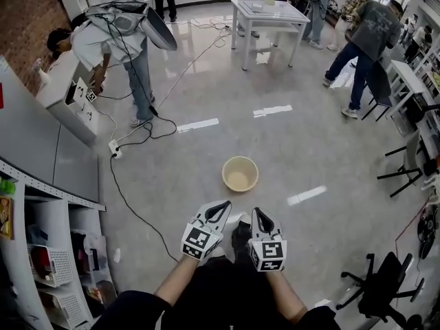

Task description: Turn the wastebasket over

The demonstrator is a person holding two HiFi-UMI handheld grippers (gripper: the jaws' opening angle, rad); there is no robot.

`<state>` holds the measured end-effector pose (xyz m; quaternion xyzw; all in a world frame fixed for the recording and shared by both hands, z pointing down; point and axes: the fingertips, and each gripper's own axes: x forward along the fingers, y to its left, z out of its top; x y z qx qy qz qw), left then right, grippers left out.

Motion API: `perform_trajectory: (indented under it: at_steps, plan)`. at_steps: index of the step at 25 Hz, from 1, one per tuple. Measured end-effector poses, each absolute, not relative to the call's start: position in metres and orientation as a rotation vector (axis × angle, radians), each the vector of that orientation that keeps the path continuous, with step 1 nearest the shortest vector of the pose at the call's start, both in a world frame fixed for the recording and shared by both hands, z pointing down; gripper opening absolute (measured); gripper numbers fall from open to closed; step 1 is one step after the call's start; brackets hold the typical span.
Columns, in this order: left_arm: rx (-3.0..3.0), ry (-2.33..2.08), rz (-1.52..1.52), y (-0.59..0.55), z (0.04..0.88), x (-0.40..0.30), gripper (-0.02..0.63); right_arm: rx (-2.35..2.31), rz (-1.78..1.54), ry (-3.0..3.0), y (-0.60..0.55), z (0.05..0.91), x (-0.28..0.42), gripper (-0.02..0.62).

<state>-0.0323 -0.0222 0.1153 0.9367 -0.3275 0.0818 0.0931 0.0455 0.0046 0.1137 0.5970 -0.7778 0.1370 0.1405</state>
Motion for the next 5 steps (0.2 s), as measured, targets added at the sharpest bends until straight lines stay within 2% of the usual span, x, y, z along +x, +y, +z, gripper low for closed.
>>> perform_trajectory:
  at_steps: [5]
  plan:
    - [2.777, -0.956, 0.229, 0.001, 0.118, -0.037, 0.008, 1.714, 0.364, -2.235, 0.028, 0.119, 0.036, 0.009]
